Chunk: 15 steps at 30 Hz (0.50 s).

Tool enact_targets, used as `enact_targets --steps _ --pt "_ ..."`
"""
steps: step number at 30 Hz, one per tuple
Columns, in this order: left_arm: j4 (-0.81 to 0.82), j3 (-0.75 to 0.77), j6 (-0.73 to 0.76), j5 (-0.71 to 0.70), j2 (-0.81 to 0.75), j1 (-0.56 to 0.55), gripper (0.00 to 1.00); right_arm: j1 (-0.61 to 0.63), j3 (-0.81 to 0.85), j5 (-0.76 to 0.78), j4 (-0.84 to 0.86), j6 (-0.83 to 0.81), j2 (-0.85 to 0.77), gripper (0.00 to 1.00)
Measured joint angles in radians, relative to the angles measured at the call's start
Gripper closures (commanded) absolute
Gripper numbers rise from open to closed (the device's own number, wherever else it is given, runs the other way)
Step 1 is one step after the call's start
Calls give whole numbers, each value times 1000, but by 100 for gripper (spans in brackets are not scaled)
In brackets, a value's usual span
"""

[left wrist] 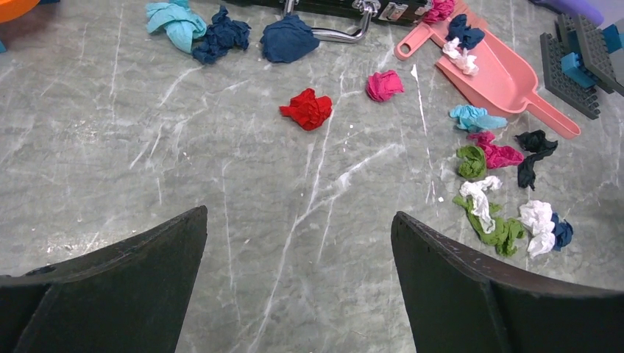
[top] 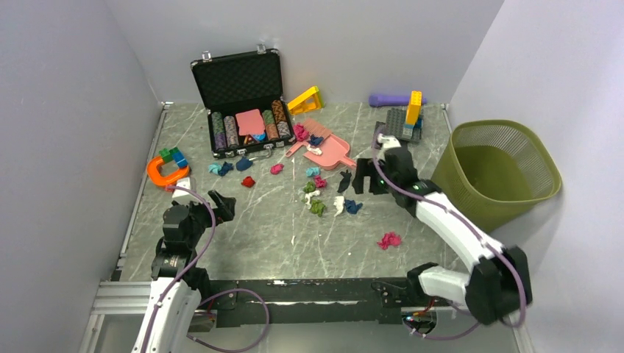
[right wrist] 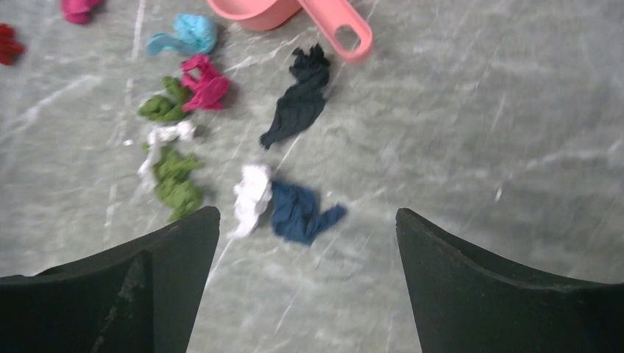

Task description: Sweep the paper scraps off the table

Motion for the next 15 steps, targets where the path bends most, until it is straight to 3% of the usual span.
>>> enact_targets --steps 8,15 --pt "12 -1 0 16 2 0 2 56 314 106 10 -282 473 19" --pt "32 -7 3 37 5 0 1 67 544 131 -34 -460 725 23"
